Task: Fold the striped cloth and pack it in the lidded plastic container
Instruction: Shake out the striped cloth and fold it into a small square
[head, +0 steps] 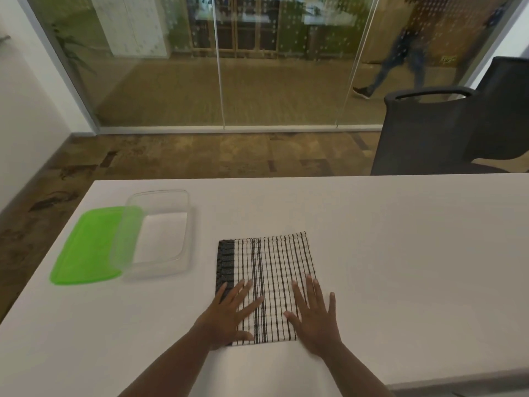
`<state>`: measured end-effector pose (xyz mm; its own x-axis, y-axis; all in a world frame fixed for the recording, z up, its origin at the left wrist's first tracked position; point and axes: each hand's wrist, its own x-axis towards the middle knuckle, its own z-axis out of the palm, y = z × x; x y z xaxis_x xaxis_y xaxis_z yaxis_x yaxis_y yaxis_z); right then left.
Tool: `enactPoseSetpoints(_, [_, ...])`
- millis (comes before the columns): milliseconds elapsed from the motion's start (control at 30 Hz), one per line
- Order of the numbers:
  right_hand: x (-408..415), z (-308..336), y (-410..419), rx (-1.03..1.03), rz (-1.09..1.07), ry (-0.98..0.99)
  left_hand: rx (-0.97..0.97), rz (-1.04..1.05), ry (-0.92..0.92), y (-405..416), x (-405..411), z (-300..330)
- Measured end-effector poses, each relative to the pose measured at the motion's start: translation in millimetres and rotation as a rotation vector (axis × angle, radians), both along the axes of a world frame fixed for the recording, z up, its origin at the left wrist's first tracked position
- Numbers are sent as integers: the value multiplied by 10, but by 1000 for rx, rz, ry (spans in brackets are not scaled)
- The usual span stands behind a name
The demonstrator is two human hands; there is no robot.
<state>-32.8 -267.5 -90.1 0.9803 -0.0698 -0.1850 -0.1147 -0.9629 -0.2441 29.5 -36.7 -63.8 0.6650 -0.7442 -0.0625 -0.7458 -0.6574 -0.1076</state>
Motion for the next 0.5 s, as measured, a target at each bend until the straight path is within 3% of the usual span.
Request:
enactPoseSetpoints(133, [33,58,-125,-90,-78,93,45,97,33,153,92,-20])
enactPoseSetpoints(200, [125,146,-137,-24,-177,80,-18,254,213,140,190,-15])
enactPoseSetpoints(267, [261,272,-115,140,-263,16,-213,543,420,65,242,55])
enactPoseSetpoints(367, [464,415,-91,366,-410,25,-478,887,394,-128,314,138])
enactPoseSetpoints(500, [688,493,-101,403,-555,57,-860,1260,779,-340,550,260])
